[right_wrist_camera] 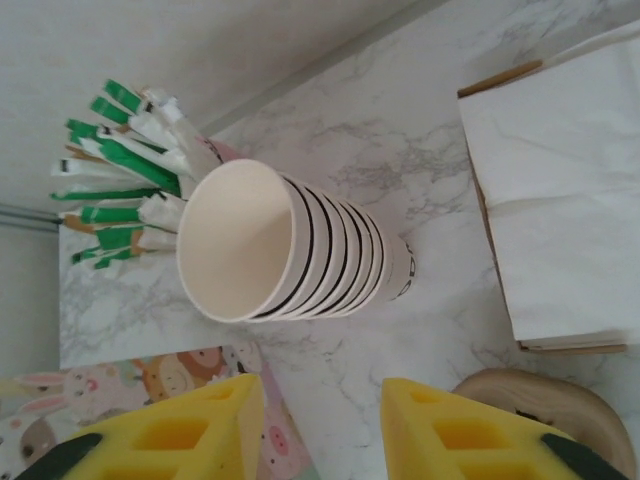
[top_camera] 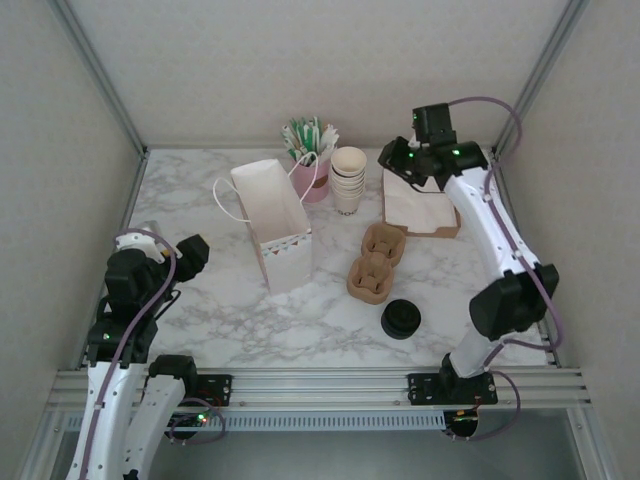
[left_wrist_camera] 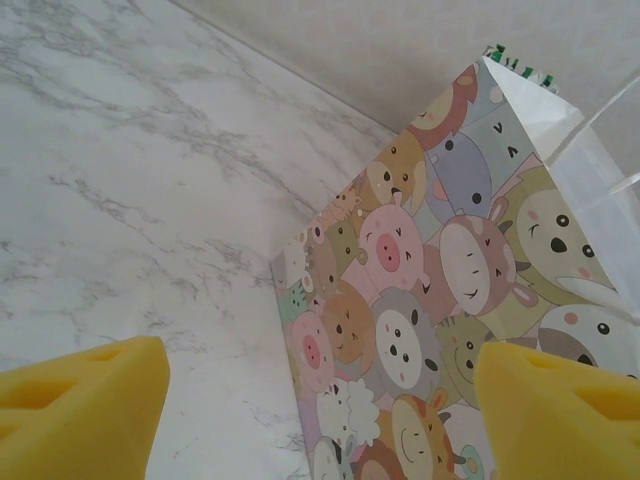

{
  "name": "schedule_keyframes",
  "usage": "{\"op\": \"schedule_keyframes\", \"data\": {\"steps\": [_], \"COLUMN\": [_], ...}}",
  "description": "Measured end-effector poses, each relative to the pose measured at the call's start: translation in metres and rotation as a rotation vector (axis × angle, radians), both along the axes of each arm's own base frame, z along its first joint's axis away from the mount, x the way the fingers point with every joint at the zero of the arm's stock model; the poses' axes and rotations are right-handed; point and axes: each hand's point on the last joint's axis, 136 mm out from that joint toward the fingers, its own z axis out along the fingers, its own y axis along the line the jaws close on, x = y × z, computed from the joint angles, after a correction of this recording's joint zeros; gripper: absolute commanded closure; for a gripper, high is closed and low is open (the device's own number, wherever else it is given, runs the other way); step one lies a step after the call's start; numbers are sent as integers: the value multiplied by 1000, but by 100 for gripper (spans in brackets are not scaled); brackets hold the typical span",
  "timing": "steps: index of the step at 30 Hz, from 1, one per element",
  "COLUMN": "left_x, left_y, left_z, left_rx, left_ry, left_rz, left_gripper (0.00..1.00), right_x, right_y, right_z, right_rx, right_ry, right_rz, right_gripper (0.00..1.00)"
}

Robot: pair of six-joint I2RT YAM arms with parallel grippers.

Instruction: Pack the takeout coffee

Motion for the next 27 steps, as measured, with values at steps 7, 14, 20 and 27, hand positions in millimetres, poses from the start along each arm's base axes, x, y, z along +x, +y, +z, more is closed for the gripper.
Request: {"op": "schedule_keyframes", "data": {"steps": [7, 14, 20, 27], "left_x": [1, 2, 2, 2], "left_y": [0, 0, 1, 0], "left_z": [-1, -3, -3, -4], "left_rx": [1, 2, 2, -1], "left_ry": [5, 14, 15, 20], "left_rz": [1, 3, 4, 5], "left_gripper": [21, 21, 20, 21], "right_x": [20, 26, 34, 39], "right_y": [14, 24, 31, 33], "right_z": [-35, -31, -39, -54], "right_rx": [17, 49, 57, 49], "right_ry": [75, 49, 56, 83], "right_rz": [3, 4, 0, -6], "right_gripper": [64, 64, 66, 67]}}
